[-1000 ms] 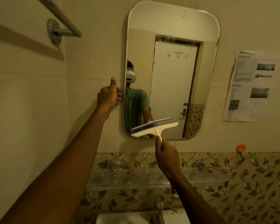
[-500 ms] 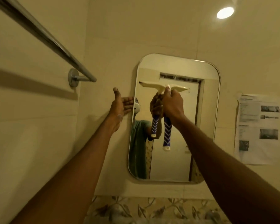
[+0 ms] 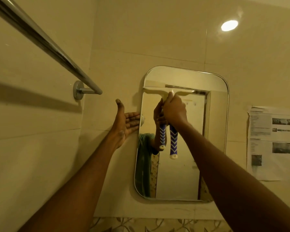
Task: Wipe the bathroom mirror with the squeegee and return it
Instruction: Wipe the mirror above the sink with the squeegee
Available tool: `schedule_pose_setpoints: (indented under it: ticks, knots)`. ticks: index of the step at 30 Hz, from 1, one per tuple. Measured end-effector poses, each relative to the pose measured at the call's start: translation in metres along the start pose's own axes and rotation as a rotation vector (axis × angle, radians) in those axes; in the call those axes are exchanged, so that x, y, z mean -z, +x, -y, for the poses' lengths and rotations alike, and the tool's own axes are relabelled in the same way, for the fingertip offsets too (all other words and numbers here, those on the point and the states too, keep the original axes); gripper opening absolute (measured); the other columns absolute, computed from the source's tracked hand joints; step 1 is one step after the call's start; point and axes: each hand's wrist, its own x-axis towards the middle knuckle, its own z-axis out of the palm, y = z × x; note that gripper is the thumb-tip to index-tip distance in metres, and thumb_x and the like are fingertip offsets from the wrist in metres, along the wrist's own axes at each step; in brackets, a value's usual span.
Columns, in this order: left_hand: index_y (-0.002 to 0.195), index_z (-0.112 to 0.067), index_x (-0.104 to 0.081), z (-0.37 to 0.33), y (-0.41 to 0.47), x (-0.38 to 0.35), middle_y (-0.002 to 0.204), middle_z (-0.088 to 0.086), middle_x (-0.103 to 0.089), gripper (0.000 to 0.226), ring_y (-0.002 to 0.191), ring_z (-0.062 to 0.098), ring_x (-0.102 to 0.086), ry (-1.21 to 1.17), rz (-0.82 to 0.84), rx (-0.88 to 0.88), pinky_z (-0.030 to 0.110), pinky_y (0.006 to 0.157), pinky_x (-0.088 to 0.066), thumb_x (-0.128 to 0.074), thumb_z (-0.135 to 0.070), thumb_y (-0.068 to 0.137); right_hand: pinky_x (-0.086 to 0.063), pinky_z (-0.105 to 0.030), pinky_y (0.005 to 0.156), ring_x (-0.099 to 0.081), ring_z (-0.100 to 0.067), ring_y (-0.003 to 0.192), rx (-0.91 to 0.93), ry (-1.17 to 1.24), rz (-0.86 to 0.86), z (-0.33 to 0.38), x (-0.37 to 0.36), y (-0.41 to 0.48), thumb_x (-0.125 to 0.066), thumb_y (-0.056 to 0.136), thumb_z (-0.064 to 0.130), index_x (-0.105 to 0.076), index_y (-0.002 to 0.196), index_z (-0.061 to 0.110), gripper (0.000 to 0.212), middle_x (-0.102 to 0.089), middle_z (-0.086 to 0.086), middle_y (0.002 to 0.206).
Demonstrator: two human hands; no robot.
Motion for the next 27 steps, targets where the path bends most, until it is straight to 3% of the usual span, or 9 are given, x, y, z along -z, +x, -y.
schedule_pose_setpoints:
  ticks: [5, 8, 11, 18, 24, 27]
  knots:
    - [0.129, 0.002, -0.055, -0.002, 0.0, 0.009, 0.124, 0.02, -0.063, 0.104, 0.115, 0.031, -0.061, -0.092, 0.061, 0.031, 0.044, 0.105, -0.044, -0.018, -0.082, 0.081, -0.057, -0.029, 0.06, -0.065, -0.012, 0.064, -0.03, 0.027, 0.077, -0.032, 0.002, -0.065, -0.029, 0.105, 0.038, -0.053, 0.096, 0.017, 0.033, -0.062, 0.001, 0.074]
    - [0.126, 0.002, -0.057, -0.004, -0.002, 0.011, 0.115, 0.018, -0.067, 0.103, 0.109, 0.03, -0.064, -0.089, 0.076, 0.032, 0.043, 0.102, -0.047, -0.017, -0.083, 0.081, -0.058, -0.031, 0.064, -0.065, -0.015, 0.068, -0.05, 0.037, 0.126, -0.049, 0.0, -0.095, -0.031, 0.104, 0.041, -0.052, 0.098, 0.02, 0.03, -0.062, 0.001, 0.078]
    - [0.125, 0.001, -0.058, -0.005, -0.004, 0.008, 0.112, 0.015, -0.067, 0.101, 0.109, 0.028, -0.063, -0.061, 0.052, 0.023, 0.041, 0.101, -0.047, -0.016, -0.081, 0.083, -0.053, -0.023, 0.056, -0.063, -0.011, 0.065, -0.05, 0.01, 0.148, -0.068, -0.008, -0.118, -0.031, 0.103, 0.04, -0.051, 0.098, 0.02, 0.028, -0.061, 0.005, 0.076]
    - [0.131, 0.001, -0.054, -0.002, -0.004, 0.005, 0.128, 0.018, -0.061, 0.099, 0.12, 0.029, -0.057, -0.016, 0.037, -0.004, 0.042, 0.108, -0.042, -0.017, -0.078, 0.085, -0.059, -0.026, 0.058, -0.067, -0.01, 0.067, -0.076, -0.053, 0.168, -0.113, -0.025, -0.166, -0.031, 0.103, 0.044, -0.054, 0.108, 0.021, 0.033, -0.066, 0.005, 0.082]
    - [0.128, -0.002, -0.056, 0.007, -0.006, 0.0, 0.118, 0.012, -0.064, 0.09, 0.109, 0.024, -0.062, -0.013, -0.009, -0.036, 0.032, 0.089, -0.05, -0.02, -0.074, 0.088, -0.06, -0.028, 0.063, -0.066, -0.006, 0.07, -0.034, -0.237, 0.345, -0.156, -0.019, -0.209, -0.039, 0.102, 0.039, -0.054, 0.109, 0.023, 0.023, -0.066, 0.007, 0.087]
    - [0.115, -0.006, -0.063, 0.012, -0.008, -0.003, 0.106, 0.007, -0.067, 0.075, 0.095, 0.018, -0.066, 0.083, -0.058, -0.058, 0.027, 0.078, -0.052, -0.024, -0.067, 0.093, -0.057, -0.021, 0.064, -0.064, -0.004, 0.069, 0.005, -0.381, 0.421, -0.171, -0.007, -0.221, -0.044, 0.101, 0.037, -0.056, 0.109, 0.021, 0.021, -0.065, 0.007, 0.088]
